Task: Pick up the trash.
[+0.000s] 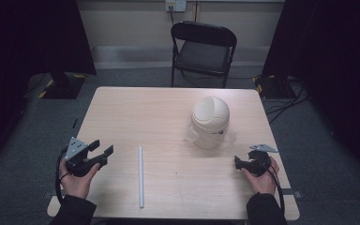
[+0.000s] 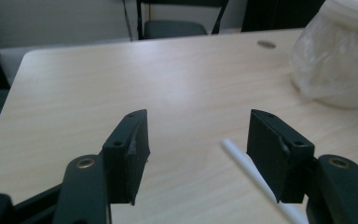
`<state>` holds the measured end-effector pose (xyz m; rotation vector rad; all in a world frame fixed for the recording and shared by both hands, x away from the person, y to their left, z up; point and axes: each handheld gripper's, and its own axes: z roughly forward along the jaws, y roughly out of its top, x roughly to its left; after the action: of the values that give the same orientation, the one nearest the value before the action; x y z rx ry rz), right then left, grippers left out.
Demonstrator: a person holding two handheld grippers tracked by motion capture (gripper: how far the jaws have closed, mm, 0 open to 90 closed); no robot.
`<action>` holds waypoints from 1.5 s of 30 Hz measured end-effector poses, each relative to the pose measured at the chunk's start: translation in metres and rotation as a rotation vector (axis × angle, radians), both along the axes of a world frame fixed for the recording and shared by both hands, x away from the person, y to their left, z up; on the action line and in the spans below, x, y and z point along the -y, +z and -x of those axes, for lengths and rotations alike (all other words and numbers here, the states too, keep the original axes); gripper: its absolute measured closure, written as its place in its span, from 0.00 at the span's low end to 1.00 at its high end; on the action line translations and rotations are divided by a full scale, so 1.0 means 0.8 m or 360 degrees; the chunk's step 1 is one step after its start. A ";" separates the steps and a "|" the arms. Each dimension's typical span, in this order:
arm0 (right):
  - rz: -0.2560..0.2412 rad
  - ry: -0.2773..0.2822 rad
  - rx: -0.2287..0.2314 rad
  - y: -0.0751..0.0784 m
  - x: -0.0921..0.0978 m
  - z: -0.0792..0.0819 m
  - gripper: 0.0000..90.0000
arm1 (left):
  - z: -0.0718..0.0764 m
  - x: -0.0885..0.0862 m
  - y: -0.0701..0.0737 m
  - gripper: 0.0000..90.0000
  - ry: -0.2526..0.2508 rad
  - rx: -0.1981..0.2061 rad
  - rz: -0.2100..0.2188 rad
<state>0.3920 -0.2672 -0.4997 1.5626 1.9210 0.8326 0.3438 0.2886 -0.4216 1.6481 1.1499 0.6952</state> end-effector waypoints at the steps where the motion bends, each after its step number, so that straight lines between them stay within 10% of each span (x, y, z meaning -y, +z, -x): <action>1: 0.0000 0.0000 0.0000 0.000 0.000 0.000 0.15 | -0.005 0.006 0.009 0.43 -0.0015 0.0041 0.0012; 19: 0.0001 -0.0010 -0.0001 0.000 -0.001 0.001 0.15 | -0.055 0.061 0.070 0.41 -0.0160 0.0259 0.0118; 45: 0.0000 -0.0012 -0.0001 0.000 -0.001 0.001 0.15 | -0.125 0.185 0.096 0.39 -0.0389 0.0323 0.0180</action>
<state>0.3913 -0.2665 -0.4997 1.5692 1.9145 0.8296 0.4440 0.1409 -0.3450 1.5511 0.8122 0.6132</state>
